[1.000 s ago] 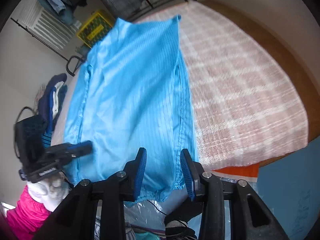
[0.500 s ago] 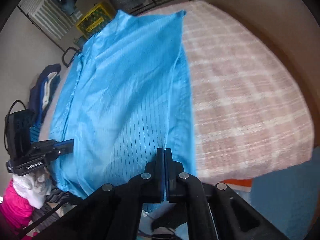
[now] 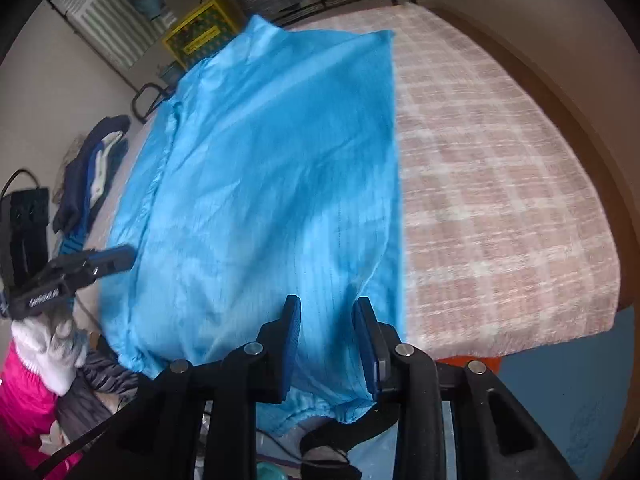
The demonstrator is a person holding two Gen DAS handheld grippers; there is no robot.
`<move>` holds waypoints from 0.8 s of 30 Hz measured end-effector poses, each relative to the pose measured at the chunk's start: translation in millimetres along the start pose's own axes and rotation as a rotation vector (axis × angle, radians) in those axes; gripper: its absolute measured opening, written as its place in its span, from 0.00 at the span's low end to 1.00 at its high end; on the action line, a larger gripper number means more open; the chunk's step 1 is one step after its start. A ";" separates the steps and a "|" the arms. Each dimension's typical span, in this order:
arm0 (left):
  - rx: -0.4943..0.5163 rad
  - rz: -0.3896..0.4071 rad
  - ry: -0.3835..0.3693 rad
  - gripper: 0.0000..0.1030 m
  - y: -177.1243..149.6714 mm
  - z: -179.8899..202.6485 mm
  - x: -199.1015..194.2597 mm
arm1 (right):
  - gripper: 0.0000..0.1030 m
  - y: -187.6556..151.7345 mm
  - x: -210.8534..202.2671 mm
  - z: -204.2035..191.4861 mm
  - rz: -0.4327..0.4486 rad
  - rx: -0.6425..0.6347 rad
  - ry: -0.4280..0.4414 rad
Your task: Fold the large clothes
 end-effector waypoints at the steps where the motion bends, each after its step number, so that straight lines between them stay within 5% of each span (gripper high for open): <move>1: -0.001 -0.002 0.001 0.05 1.1 -2.0 0.1 | 0.29 -3.6 0.4 3.7 -0.007 -0.018 -0.038; 11: 0.001 -0.039 -0.045 0.05 -9.1 16.8 25.2 | 0.34 -15.3 -8.9 33.6 -0.003 0.061 -0.019; 15: 0.013 -0.079 -0.054 0.05 -20.4 28.3 39.3 | 0.49 -23.0 -15.3 47.0 0.007 0.129 0.035; 24: 0.058 -0.124 -0.075 0.05 -25.1 55.9 51.7 | 0.55 -47.6 10.7 54.4 -0.070 0.132 0.113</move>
Point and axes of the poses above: each gripper's, at about its wrist camera, not at the fingertips, and x roughly the way its jaws point, z to its right, y to its top, the point moved 10 cm from there along x, roughly the way its jaws point, and after that the axes turned 9 degrees about z, right-handed, at the moved point
